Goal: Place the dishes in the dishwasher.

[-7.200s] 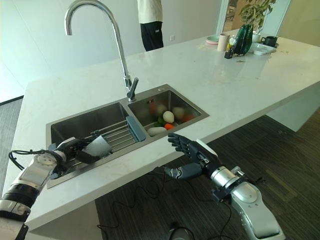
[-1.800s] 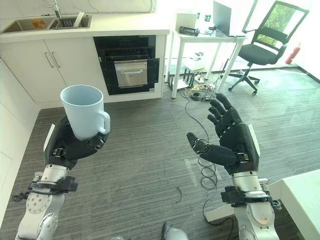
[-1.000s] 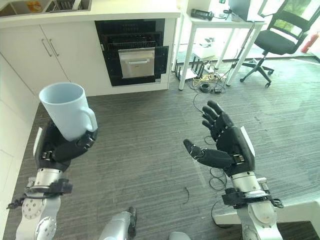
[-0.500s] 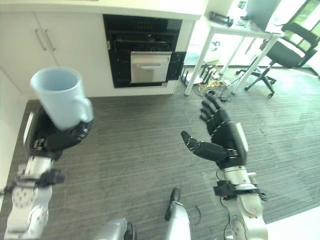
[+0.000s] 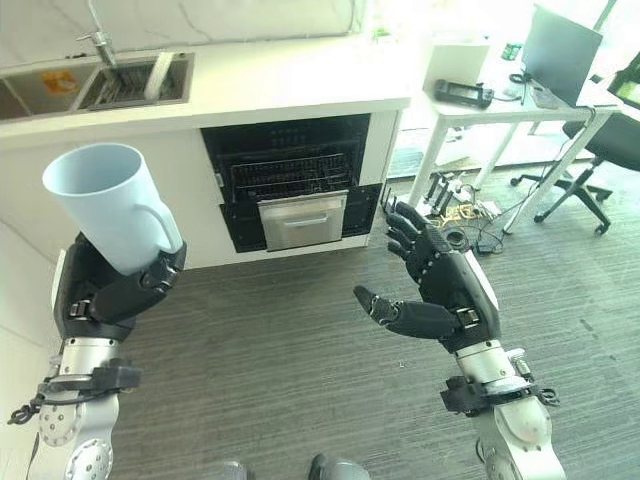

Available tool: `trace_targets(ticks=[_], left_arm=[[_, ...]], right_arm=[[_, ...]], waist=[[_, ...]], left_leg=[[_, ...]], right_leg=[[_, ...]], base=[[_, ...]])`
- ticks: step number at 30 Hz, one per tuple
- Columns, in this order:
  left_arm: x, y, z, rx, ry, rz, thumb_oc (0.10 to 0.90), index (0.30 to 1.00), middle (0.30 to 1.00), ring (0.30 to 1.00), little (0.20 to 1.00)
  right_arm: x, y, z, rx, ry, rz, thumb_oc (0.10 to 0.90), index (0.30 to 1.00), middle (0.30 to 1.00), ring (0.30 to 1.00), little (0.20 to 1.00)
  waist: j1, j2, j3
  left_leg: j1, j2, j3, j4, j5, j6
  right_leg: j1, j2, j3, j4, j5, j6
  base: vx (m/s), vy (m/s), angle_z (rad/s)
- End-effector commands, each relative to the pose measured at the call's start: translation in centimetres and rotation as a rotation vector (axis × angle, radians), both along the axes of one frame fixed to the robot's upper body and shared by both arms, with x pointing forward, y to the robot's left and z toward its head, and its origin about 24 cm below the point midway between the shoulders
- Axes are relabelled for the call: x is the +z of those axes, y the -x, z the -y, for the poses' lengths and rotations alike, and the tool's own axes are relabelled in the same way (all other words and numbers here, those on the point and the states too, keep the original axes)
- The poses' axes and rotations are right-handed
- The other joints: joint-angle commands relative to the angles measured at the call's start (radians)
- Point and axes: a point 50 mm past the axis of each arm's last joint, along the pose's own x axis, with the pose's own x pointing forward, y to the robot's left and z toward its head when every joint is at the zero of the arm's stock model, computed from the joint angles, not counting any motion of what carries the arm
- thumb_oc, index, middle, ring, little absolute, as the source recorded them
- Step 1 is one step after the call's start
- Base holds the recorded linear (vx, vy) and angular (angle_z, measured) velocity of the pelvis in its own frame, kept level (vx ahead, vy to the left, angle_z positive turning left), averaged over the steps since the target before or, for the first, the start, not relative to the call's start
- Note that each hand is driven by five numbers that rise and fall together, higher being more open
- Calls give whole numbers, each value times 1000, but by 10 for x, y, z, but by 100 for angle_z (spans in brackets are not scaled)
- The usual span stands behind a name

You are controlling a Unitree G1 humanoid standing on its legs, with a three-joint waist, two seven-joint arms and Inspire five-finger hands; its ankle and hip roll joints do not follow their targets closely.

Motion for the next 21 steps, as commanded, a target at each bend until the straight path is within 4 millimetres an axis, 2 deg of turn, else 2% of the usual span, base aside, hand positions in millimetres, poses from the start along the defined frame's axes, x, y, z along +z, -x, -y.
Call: trace_targets(ticks=[1,2,4,5,6,10,11,16,18,20,21], left_arm=[[39,1,-1,-26,-93,244,400,300,300,300,300],[39,1,-1,-25,-92,243,400,300,300,300,300],[37,2,-1,-14,-83,241,400,300,300,300,300],[37,3,-1,-11,-80,242,400,300,300,300,300],[38,3,-1,-8,-73,248,400,300,300,300,300],[43,-1,-2,-5,-77,261,400,300,300,300,300],[46,-3,-2,-16,-83,268,400,300,300,300,300],[53,-11,3,-69,-118,292,400,300,300,300,300],[56,-10,4,-81,-145,306,400,300,300,300,300],[60,-10,3,-80,-158,313,400,300,300,300,300],[61,-10,4,-77,-165,310,400,300,300,300,300]], right_arm=[[36,-4,-13,70,-26,223,800,900,900,900,900],[35,-3,-14,70,-26,218,800,900,900,900,900],[35,-1,-15,81,-20,214,800,900,900,900,900],[36,-1,-15,86,-19,218,800,900,900,900,900],[38,-1,-15,91,-7,222,800,900,900,900,900],[38,1,-16,99,-22,224,800,900,900,900,900],[38,1,-17,93,-28,228,800,900,900,900,900],[38,-2,-17,42,-48,239,800,900,900,900,900],[38,-2,-17,34,-62,242,800,900,900,900,900],[36,-3,-20,40,-71,236,800,900,900,900,900],[36,-4,-24,55,-82,238,800,900,900,900,900]], waist=[[-43,48,-40],[-40,58,-40],[-14,82,-35],[-6,88,-32],[-5,94,-26],[-1,77,-19],[9,67,-29],[43,42,-64],[56,22,-80],[63,14,-98],[60,22,-101]], left_leg=[[199,-7,15,-512,-44,-12],[157,10,-3,-512,-29,-29],[14,42,-99,-512,67,-73],[-26,51,-120,-512,97,-85],[-46,61,-113,-512,107,-83],[4,47,-109,-512,53,-49],[13,29,-122,-512,41,-35],[14,-13,-161,-512,30,-1],[25,-55,-178,-512,13,30],[44,-97,-201,-512,-9,59],[64,-110,-214,-512,-26,74]], right_leg=[[-29,-54,-47,-15,16,184],[-20,-39,-47,-15,5,184],[24,15,-19,-15,-50,156],[39,27,-14,-15,-66,147],[59,34,-10,-15,-88,139],[130,-9,-22,-15,-104,165],[148,-25,-30,-15,-102,181],[182,-64,-66,-15,-82,213],[203,-85,-72,-15,-26,241],[229,-92,-76,-15,85,258],[232,-91,-87,46,182,269]], base=[[170,25,-32],[253,24,-32],[337,66,-67],[395,135,-116],[326,138,-76],[400,209,-16],[246,125,-8],[284,139,4],[365,231,32],[358,285,24],[285,320,11]])
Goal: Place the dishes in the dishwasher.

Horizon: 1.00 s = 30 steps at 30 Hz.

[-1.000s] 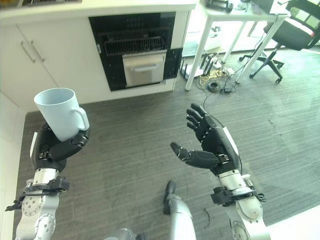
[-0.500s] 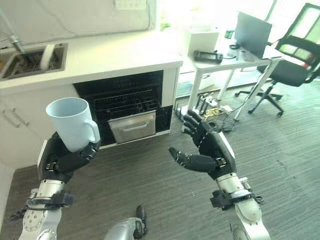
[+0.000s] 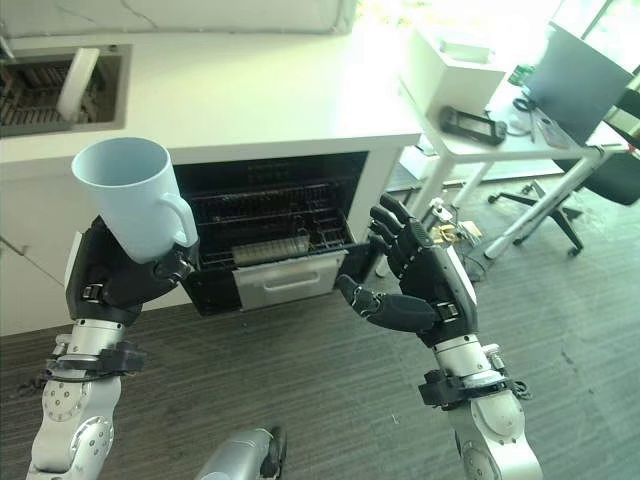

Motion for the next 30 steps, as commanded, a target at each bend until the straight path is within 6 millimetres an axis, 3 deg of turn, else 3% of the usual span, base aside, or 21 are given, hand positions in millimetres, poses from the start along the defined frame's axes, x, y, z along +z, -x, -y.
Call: trace_targets(ticks=[1,3,4,5,6,8,9,11,14,22,25,27,30], left_arm=[[43,11,11,-52,-104,240,400,300,300,300,300],[45,8,13,-36,-101,238,400,300,300,300,300],[47,5,13,-30,-99,243,400,300,300,300,300],[49,4,11,-24,-99,249,400,300,300,300,300],[49,5,10,-21,-100,250,400,300,300,300,300],[49,7,10,-13,-100,251,400,300,300,300,300],[48,8,9,-10,-104,254,400,300,300,300,300],[45,10,10,-9,-87,245,400,300,300,300,300],[41,14,9,-12,-71,229,400,300,300,300,300],[36,18,11,-4,-50,217,400,300,300,300,300],[37,14,17,-43,-40,230,400,300,300,300,300],[37,9,22,-74,-40,238,400,300,300,300,300],[36,10,23,-81,-37,241,400,300,300,300,300]], right_arm=[[34,1,-4,17,12,223,800,900,900,900,900],[31,-4,-9,46,17,214,800,900,900,900,900],[31,-6,-9,59,16,214,800,900,900,900,900],[31,-7,-6,68,17,218,800,900,900,900,900],[31,-6,-4,70,15,218,800,900,900,900,900],[36,-5,-4,86,11,224,800,900,900,900,900],[36,-4,-4,98,15,228,800,900,900,900,900],[40,-5,-3,93,16,218,800,900,900,900,900],[41,-5,0,88,40,205,800,900,900,900,900],[37,0,9,81,40,156,800,900,900,900,900],[37,-1,13,40,48,154,800,900,900,900,900],[36,-2,16,3,47,151,800,900,900,900,900],[34,-2,16,2,53,146,800,900,900,900,900]], waist=[[-32,51,-104],[-41,66,-89],[-46,67,-83],[-59,50,-62],[-68,38,-58],[-88,26,-44],[-88,22,-40],[-89,9,-69],[-103,16,-99],[-131,33,-119],[-155,37,-122],[-167,42,-114],[-165,52,-100]], left_leg=[[8,60,-104,-117,6,-61],[25,75,-94,-117,6,-73],[33,88,-88,-117,0,-79],[54,88,-71,-117,-17,-87],[64,85,-60,-117,-30,-89],[105,87,-64,-117,-64,-88],[120,92,-71,-117,-76,-86],[160,121,-50,-117,-108,-102],[218,155,-42,-117,-129,-126],[222,204,-17,-117,-67,-172],[216,221,84,-117,-79,-178],[224,203,123,-117,-101,-171],[210,113,86,-117,-122,-145]], right_leg=[[-149,57,13,186,237,24],[-213,50,-13,69,158,-18],[-207,43,-31,-85,156,-22],[-288,-3,-6,-115,135,-7],[-344,-28,27,-115,153,12],[-492,-61,104,-115,219,43],[-508,-61,121,-115,195,49],[-482,-64,81,-115,206,59],[-457,-39,53,-115,169,38],[-402,22,45,-115,105,-20],[-389,14,-5,-115,96,-27],[-379,10,-41,-115,97,-19],[-407,25,-48,-115,130,3]], base=[[276,295,-3],[215,42,26],[175,-258,47],[153,-312,88],[167,-352,77],[332,-473,16],[481,-732,-3],[496,-765,41],[283,-409,33],[88,-201,4],[-58,-37,11],[-51,12,69],[-30,77,78]])
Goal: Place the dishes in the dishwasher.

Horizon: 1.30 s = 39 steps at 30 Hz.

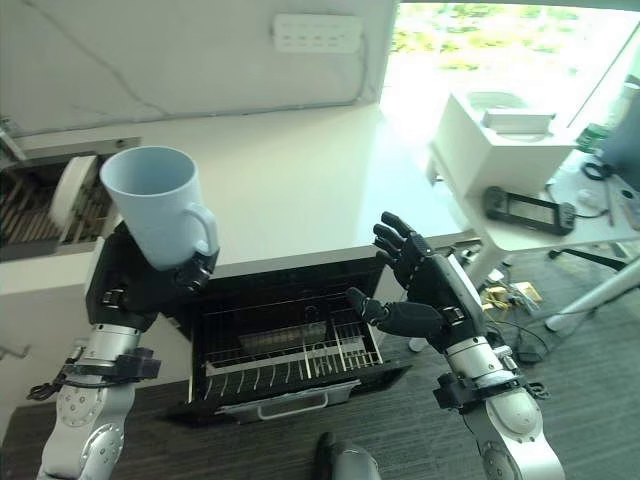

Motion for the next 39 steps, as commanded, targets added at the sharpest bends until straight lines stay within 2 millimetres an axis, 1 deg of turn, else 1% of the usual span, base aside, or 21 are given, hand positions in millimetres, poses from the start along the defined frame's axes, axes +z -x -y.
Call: trace_targets(ticks=[1,4,6,8,10,12,13,14,15,18,19,21,23,25,26,27,28,29,31,35,39], left_arm=[[45,10,-11,-2,-27,293,400,300,300,300,300],[44,7,-10,3,-38,294,400,300,300,300,300],[44,5,-10,-2,-27,281,400,300,300,300,300],[43,5,-10,-3,-35,273,400,300,300,300,300],[41,5,-7,-4,-48,257,400,300,300,300,300],[40,4,-5,-12,-58,251,400,300,300,300,300],[41,2,-1,-31,-68,254,400,300,300,300,300],[41,1,0,-38,-70,255,400,300,300,300,300],[42,0,2,-45,-74,258,400,300,300,300,300],[47,-5,8,-33,-99,276,400,300,300,300,300],[49,-6,9,-26,-109,281,400,300,300,300,300],[51,-8,9,-20,-125,280,400,300,300,300,300],[51,-10,9,-20,-137,276,400,300,300,300,300],[49,-10,9,-12,-149,268,400,300,300,300,300],[47,-11,8,3,-155,261,400,300,300,300,300],[47,-10,7,37,-154,272,400,300,300,300,300],[48,-9,5,68,-147,297,400,300,300,300,300],[46,-10,5,77,-150,292,400,300,300,300,300],[42,-11,9,75,-166,276,400,300,300,300,300],[36,-16,13,116,-189,273,400,300,300,300,300],[33,-22,20,125,-230,293,400,300,300,300,300]], right_arm=[[37,-2,-8,11,-53,252,800,900,900,900,900],[34,-7,-11,12,-62,238,800,900,900,900,900],[32,-7,-10,39,-66,218,800,900,900,900,900],[29,-6,-10,45,-66,208,800,900,900,900,900],[27,-5,-9,41,-103,189,800,900,900,900,900],[25,-2,-9,31,-120,187,800,900,900,900,900],[25,0,-10,21,-128,188,800,900,900,900,900],[25,0,-11,17,-130,188,800,900,900,900,900],[25,0,-11,15,-138,186,800,900,900,900,900],[25,-4,-19,54,-199,174,800,900,900,900,900],[23,-4,-22,66,-218,162,800,900,900,900,900],[21,-3,-28,97,-245,145,800,900,900,900,900],[21,-3,-31,115,-250,145,800,900,900,900,900],[22,-6,-35,141,-261,150,800,900,900,900,900],[23,-8,-36,158,-267,148,800,900,900,900,900],[25,-12,-40,188,-279,145,800,900,900,900,900],[26,-14,-42,205,-284,144,800,900,900,900,900],[29,-16,-43,227,-282,150,800,900,900,900,900],[33,-18,-45,256,-284,159,800,900,900,900,900],[41,-21,-49,322,-309,164,800,900,900,900,900],[47,-23,-57,370,-306,169,800,900,900,900,900]], waist=[[-9,-10,-31],[-7,-17,-15],[-1,-32,-11],[4,-41,-7],[3,-45,-2],[-5,-47,4],[-15,-49,7],[-17,-49,8],[-14,-49,10],[12,-55,20],[19,-56,22],[23,-56,23],[27,-59,21],[44,-65,20],[47,-67,18],[51,-69,13],[53,-71,8],[52,-73,0],[47,-74,-9],[32,-69,-27],[15,-62,-41]], left_leg=[[54,-111,-7,-66,-82,71],[46,-118,-31,-66,-86,82],[33,-116,-26,-66,-83,94],[24,-130,-56,-66,-83,100],[20,-134,-74,-66,-81,108],[15,-140,-100,-66,-76,125],[3,-144,-123,-66,-63,136],[1,-145,-129,-66,-61,139],[-2,-142,-135,-66,-57,139],[-7,-124,-115,-66,-55,133],[-8,-120,-111,-66,-55,130],[-6,-118,-115,-66,-59,128],[-5,-117,-120,-66,-63,126],[1,-105,-116,-66,-67,118],[5,-92,-108,-66,-68,111],[13,-68,-97,-66,-69,100],[16,-56,-91,-66,-70,95],[24,-33,-79,-66,-69,84],[35,-7,-61,-66,-66,71],[47,25,-39,-66,-64,48],[54,40,-38,-66,-59,30]], right_leg=[[37,6,76,-83,17,189],[25,14,88,-83,28,197],[21,3,84,-83,39,209],[18,10,102,-83,42,214],[24,30,129,-83,33,209],[37,44,186,-83,42,209],[54,54,250,-83,42,204],[60,54,263,-83,39,204],[72,38,265,-83,47,205],[82,-62,216,-83,83,229],[80,-87,208,-83,91,236],[71,-118,216,-83,102,247],[67,-135,213,-83,107,253],[75,-158,176,-83,96,262],[78,-159,162,-83,92,264],[84,-150,150,-83,77,263],[91,-141,143,-83,62,261],[103,-124,132,-83,35,253],[114,-106,121,-83,10,245],[127,-84,115,-83,-15,226],[129,-77,119,-83,-18,217]], base=[[-55,176,34],[-71,192,20],[-70,214,9],[-43,146,3],[-40,100,5],[-46,37,16],[-43,-20,19],[-57,-50,31],[-71,-81,43],[-111,-131,25],[-88,-150,-16],[-55,-186,-37],[-44,-244,-18],[-34,-310,4],[-34,-357,0],[-28,-385,1],[-12,-417,-5],[12,-339,5],[23,-255,8],[38,-142,-7],[52,-62,-2]])
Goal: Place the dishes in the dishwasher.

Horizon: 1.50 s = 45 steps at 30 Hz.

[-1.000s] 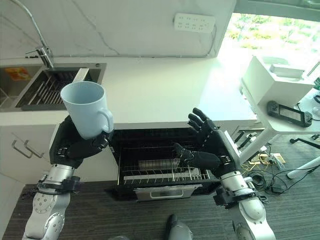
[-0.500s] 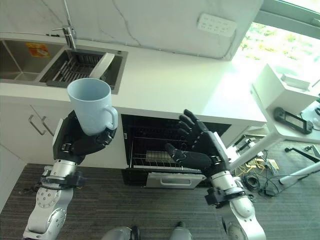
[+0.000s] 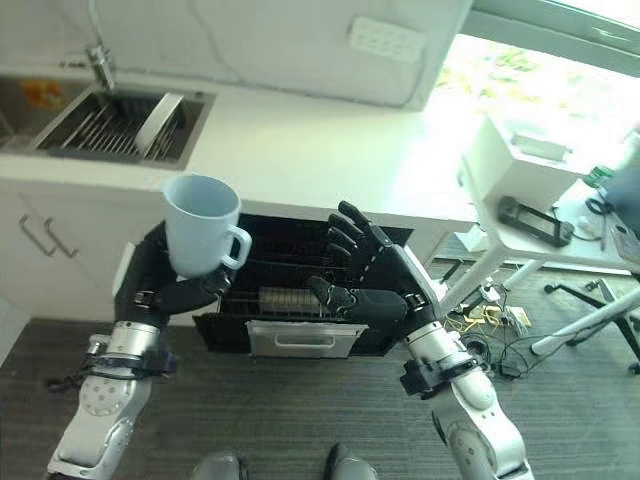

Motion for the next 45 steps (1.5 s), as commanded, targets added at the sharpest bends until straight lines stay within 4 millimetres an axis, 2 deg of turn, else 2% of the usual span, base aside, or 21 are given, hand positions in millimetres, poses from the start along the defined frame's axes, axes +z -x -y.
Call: trace_targets(ticks=[1,8,16,25,35,45], left_arm=[[49,-1,14,-61,-14,318,400,300,300,300,300],[46,-9,28,-134,-44,316,400,300,300,300,300],[45,-10,41,-205,-39,322,400,300,300,300,300],[46,-9,51,-262,-58,332,400,300,300,300,300],[45,-8,60,-310,-74,319,400,300,300,300,300],[42,-7,69,-361,-97,294,400,300,300,300,300]], right_arm=[[41,-3,-9,77,-104,204,800,900,900,900,900],[42,-8,-19,78,-131,202,800,900,900,900,900],[41,-13,-24,46,-157,193,800,900,900,900,900],[34,-20,-26,-8,-176,135,800,900,900,900,900],[28,-23,-38,46,-206,77,800,900,900,900,900],[36,-22,-51,122,-189,111,800,900,900,900,900]], waist=[[6,24,-80],[-9,31,-93],[-1,27,-95],[9,24,-98],[21,24,-95],[32,26,-98]], left_leg=[[137,22,26,-117,-93,-13],[146,32,34,-117,-93,-22],[148,19,17,-117,-106,-16],[144,16,11,-117,-109,-9],[147,8,1,-117,-111,-7],[144,1,-12,-117,-110,-8]], right_leg=[[-33,-27,13,19,-79,73],[-44,-44,-3,19,-62,82],[-51,-72,-21,19,-34,98],[-45,-79,-31,19,-33,99],[-37,-92,-45,19,-25,101],[-35,-100,-53,19,-24,104]], base=[[44,-25,3],[35,2,6],[31,25,11],[18,21,4],[11,-2,1],[3,-3,7]])
